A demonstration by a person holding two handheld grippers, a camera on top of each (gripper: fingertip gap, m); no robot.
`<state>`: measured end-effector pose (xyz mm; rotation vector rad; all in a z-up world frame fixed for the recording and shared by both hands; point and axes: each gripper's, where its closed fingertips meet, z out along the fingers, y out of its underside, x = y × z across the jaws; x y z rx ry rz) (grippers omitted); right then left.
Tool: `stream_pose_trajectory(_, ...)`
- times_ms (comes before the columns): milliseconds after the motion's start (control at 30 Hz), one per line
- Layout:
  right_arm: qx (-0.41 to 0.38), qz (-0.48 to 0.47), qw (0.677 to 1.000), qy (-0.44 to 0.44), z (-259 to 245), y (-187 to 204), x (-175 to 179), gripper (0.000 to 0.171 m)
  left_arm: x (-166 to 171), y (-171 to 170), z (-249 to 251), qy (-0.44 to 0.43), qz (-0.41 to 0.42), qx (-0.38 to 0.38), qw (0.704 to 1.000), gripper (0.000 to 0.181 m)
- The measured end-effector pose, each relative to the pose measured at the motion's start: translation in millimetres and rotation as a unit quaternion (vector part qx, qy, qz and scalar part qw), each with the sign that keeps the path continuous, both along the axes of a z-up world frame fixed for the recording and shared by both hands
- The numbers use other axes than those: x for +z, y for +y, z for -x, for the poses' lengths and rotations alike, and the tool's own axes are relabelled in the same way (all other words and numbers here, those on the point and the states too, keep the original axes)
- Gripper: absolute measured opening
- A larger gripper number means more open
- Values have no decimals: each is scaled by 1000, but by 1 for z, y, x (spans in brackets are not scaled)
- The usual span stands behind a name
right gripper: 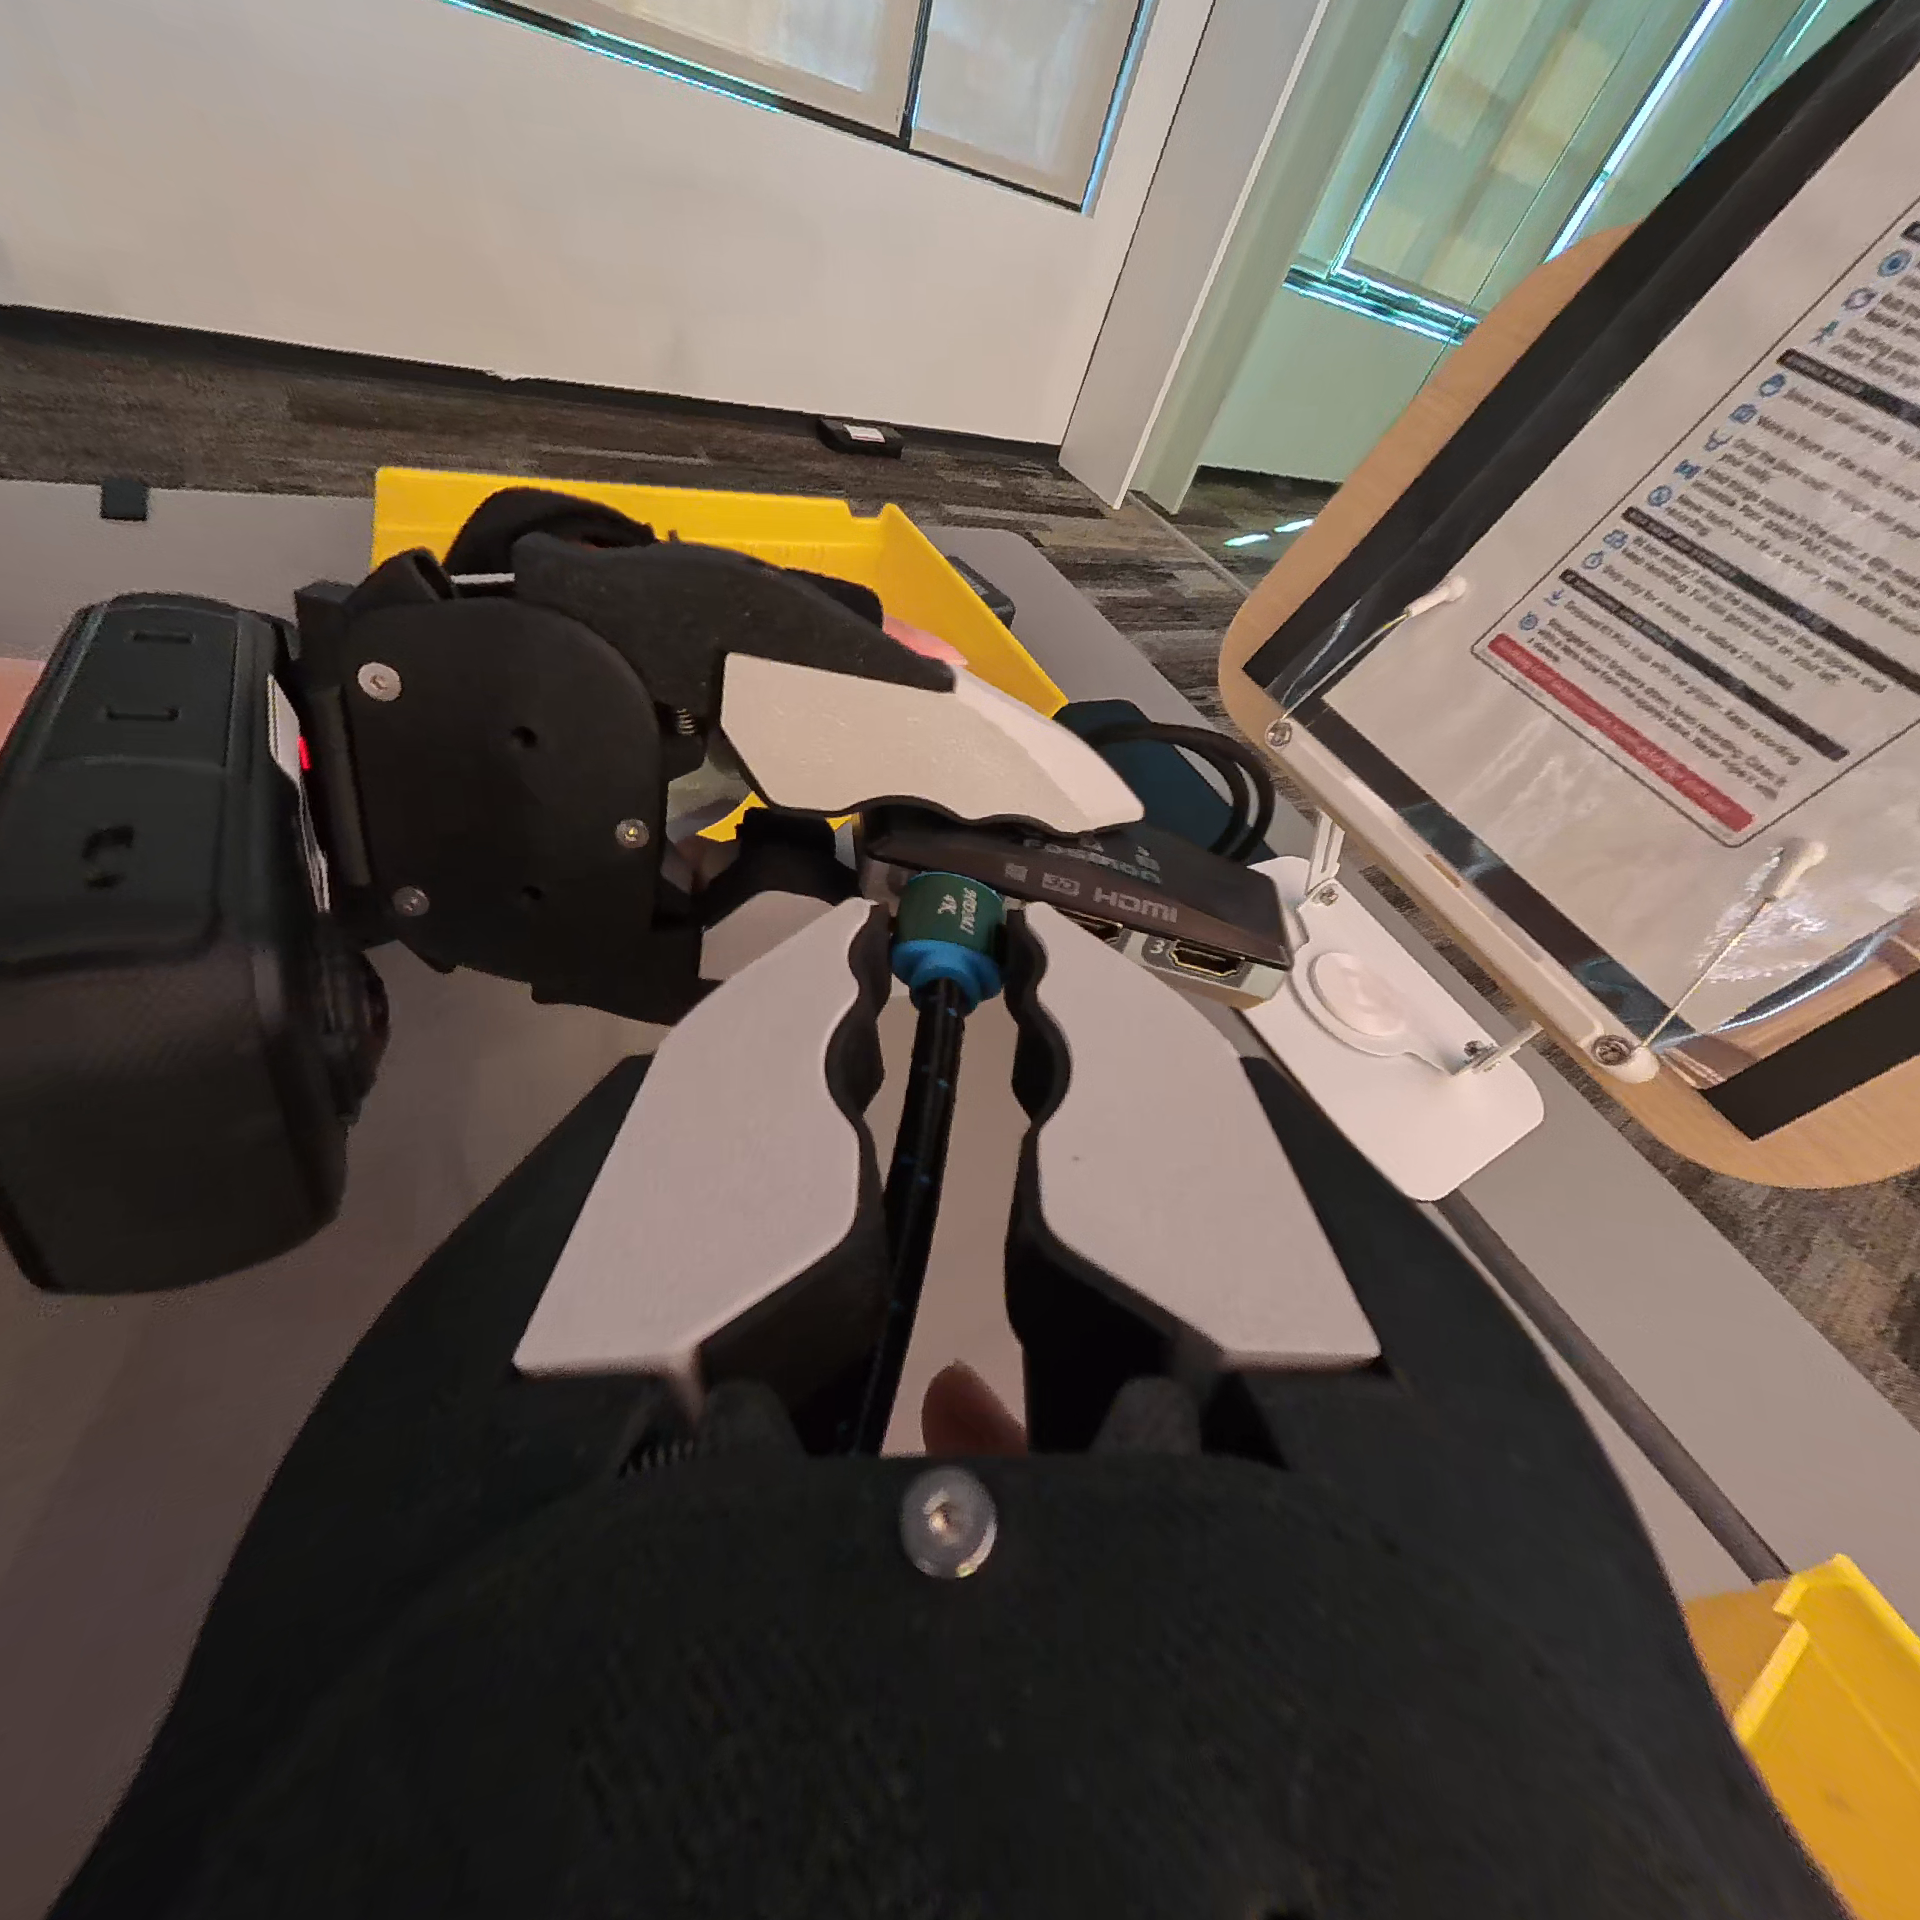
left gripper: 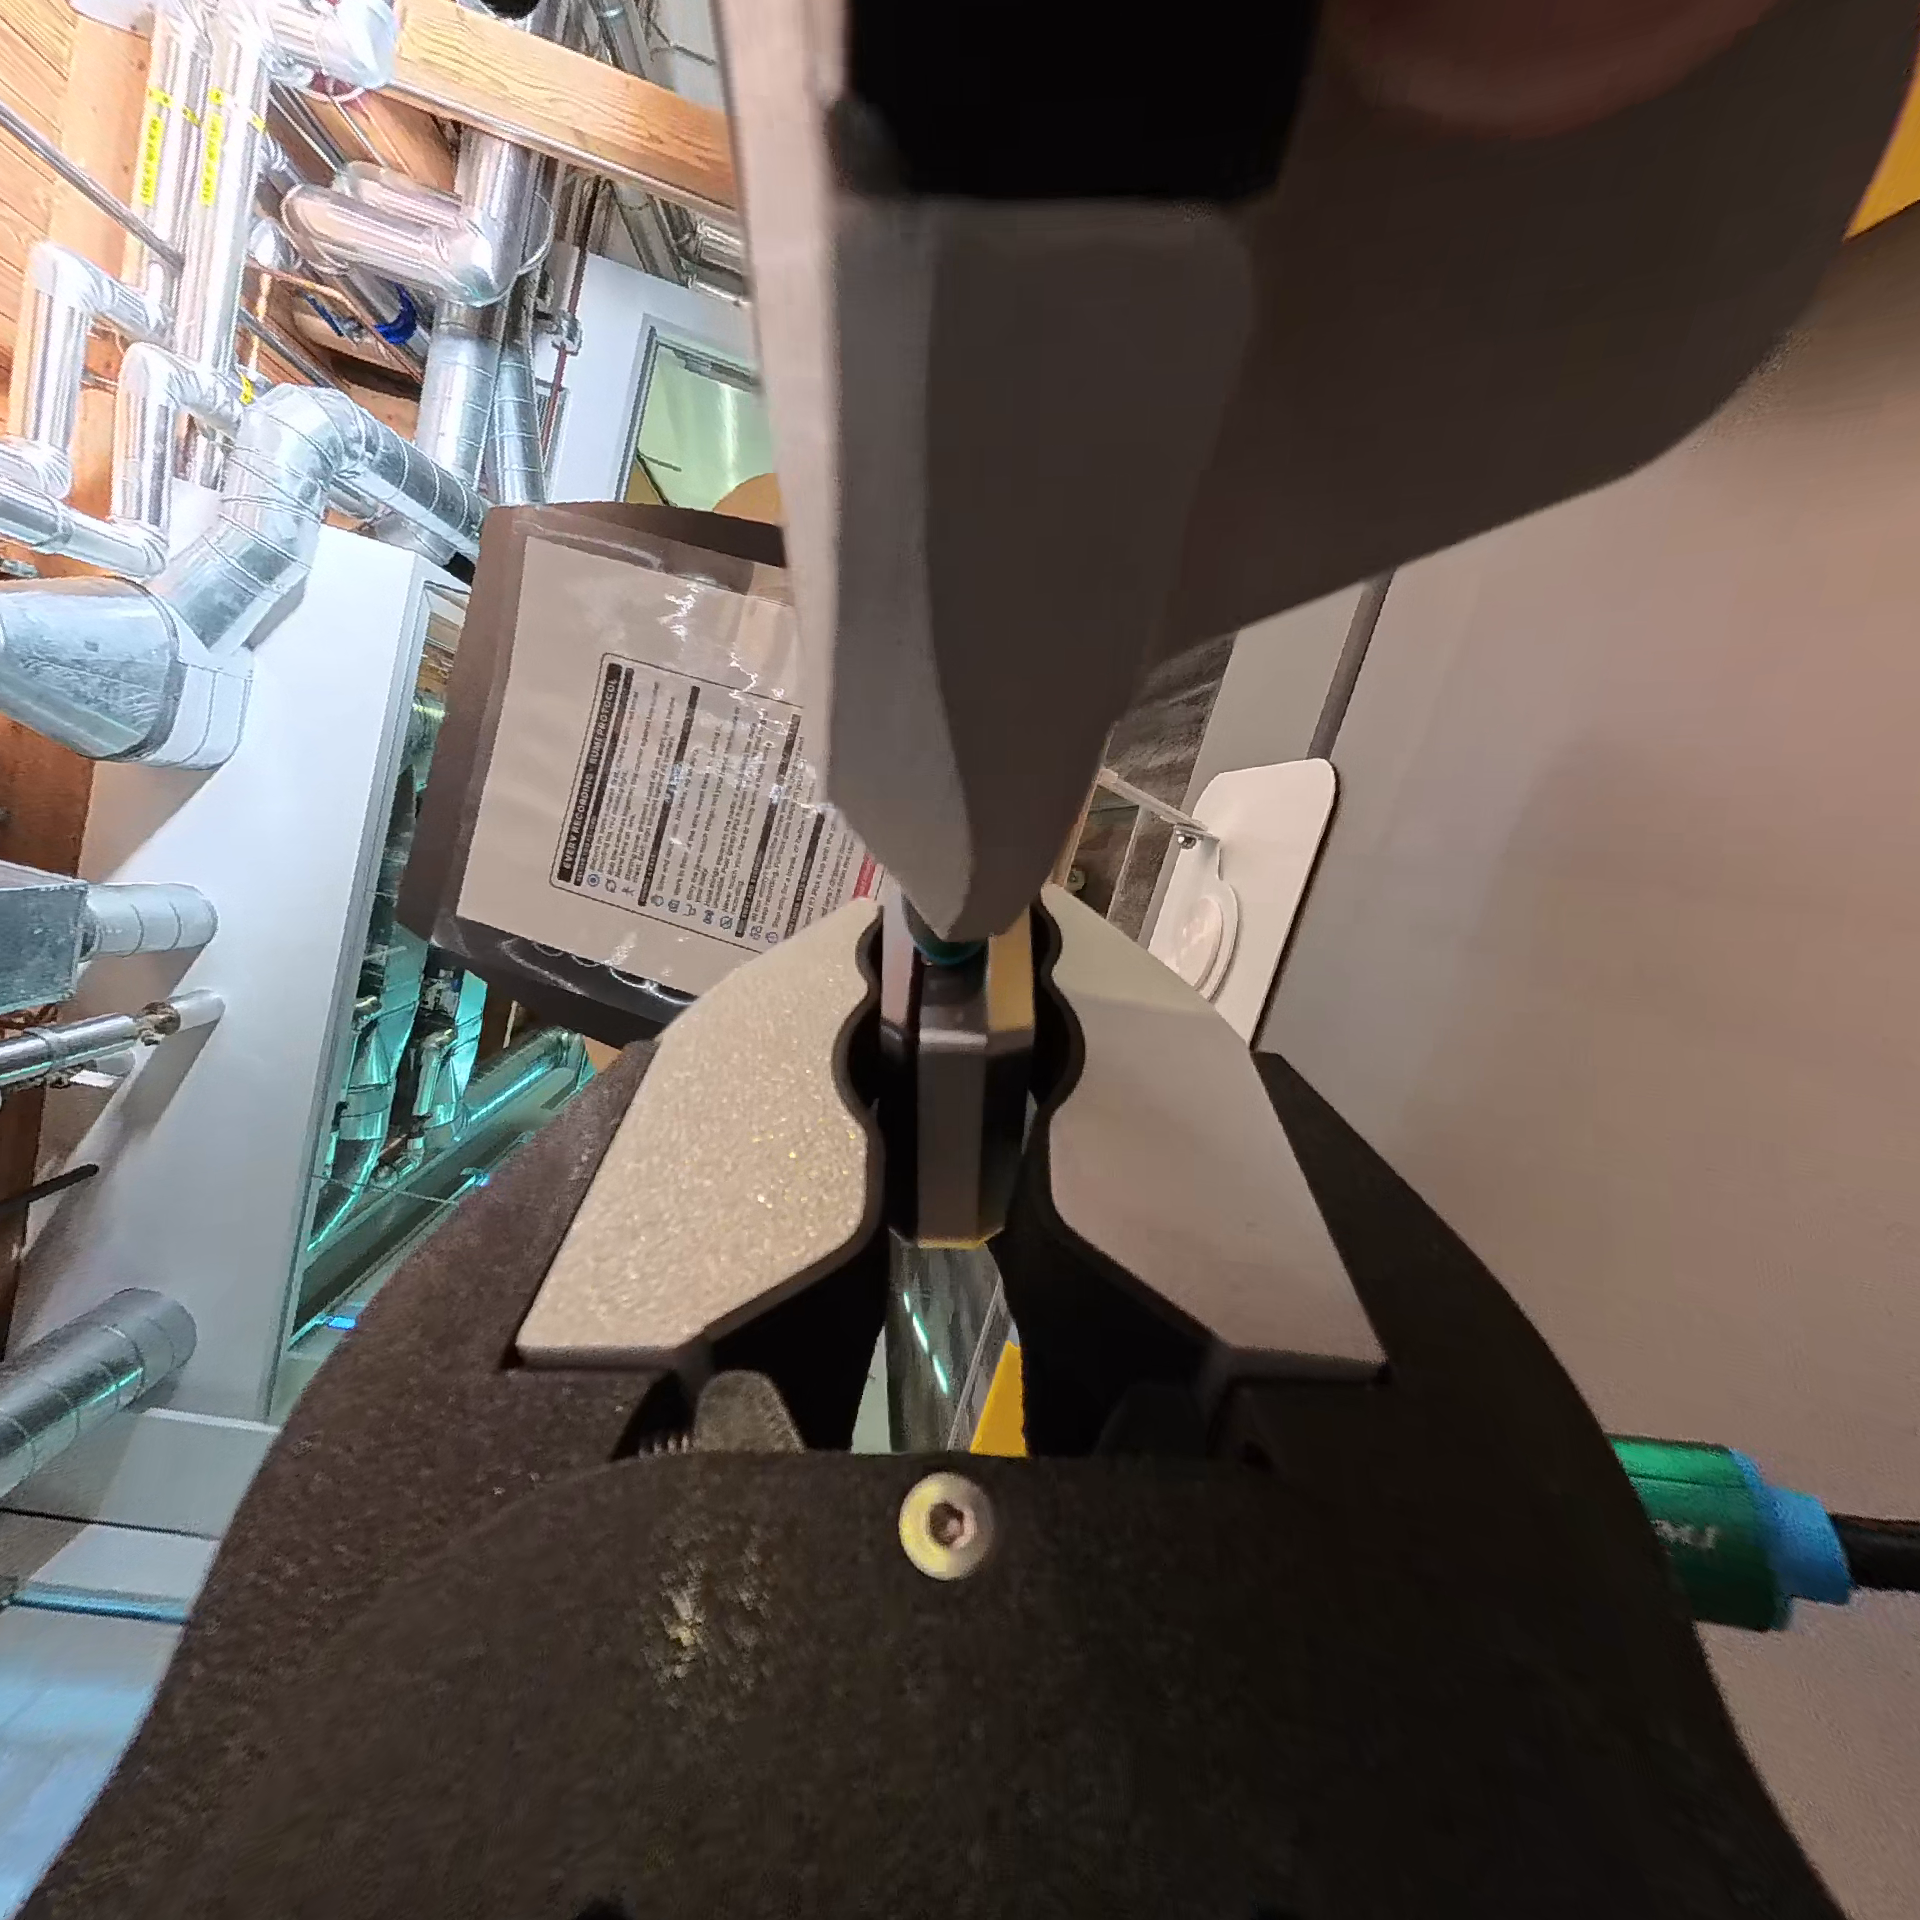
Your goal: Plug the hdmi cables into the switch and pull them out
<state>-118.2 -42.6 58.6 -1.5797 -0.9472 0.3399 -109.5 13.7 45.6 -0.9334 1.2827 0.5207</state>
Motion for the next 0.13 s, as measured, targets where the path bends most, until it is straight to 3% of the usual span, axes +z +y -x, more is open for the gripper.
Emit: stream_pose_trajectory(133,-1,-6,1000,-6,0,-1,1,22,2,0,0,2,-5,-5,1000,22)
